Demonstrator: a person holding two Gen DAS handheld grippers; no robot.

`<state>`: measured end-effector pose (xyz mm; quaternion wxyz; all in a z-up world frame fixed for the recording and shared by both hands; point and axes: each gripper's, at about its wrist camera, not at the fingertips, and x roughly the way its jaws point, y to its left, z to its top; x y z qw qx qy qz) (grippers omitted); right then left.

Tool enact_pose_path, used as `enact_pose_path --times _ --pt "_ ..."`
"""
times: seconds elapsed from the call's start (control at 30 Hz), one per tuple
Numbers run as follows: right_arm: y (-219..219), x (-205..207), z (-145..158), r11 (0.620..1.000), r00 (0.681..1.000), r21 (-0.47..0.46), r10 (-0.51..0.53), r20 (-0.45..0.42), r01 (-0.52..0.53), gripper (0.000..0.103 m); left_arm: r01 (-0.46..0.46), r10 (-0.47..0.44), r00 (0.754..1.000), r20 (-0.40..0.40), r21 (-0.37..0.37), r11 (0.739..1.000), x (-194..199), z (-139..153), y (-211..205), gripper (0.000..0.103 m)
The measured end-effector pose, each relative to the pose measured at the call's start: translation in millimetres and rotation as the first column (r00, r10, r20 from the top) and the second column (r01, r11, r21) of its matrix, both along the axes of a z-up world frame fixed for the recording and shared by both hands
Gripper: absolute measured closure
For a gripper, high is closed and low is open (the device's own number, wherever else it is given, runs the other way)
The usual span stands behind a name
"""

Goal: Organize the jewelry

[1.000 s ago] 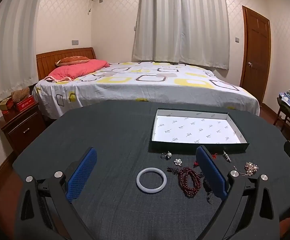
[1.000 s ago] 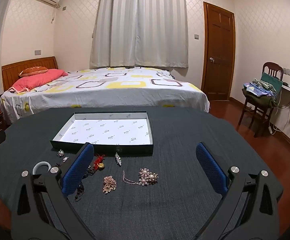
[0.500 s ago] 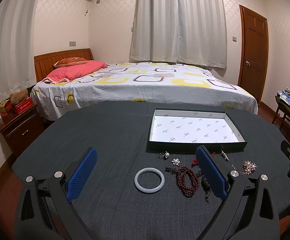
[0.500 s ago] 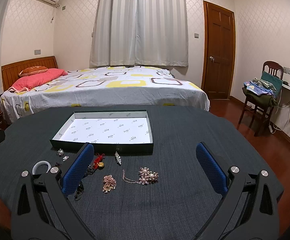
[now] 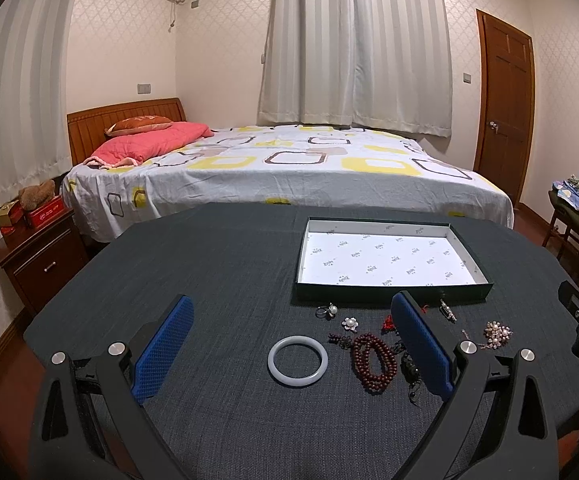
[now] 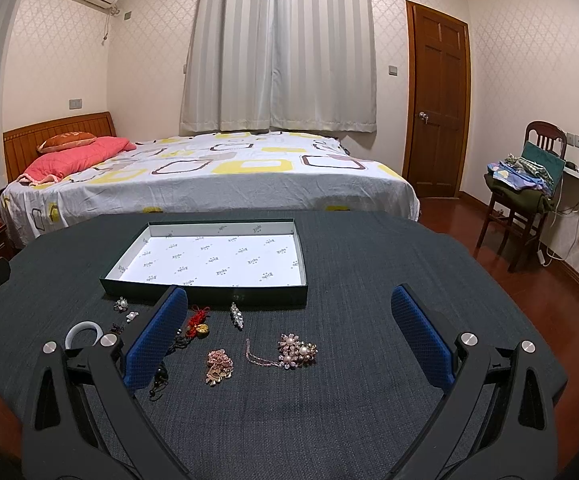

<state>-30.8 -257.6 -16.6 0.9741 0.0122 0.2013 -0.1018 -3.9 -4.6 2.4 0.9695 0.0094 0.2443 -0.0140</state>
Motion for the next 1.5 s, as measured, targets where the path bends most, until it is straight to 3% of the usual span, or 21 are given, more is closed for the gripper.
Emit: enact_pose_path --times 1.17,1.5 --pt "4.1 2.3 -11.7 1.0 1.0 0.001 0.002 -0.006 -0.002 0.003 0.009 -0.009 1.0 -0.009 0.003 1.0 0.0 -1.3 -1.6 0.007" --pt "6.6 11.1 -24.7 1.0 1.0 0.009 0.005 -0.03 -0.004 0.003 0.013 -0.013 0.999 -0.045 0.006 1.0 8.4 -16.1 -0.2 0.007"
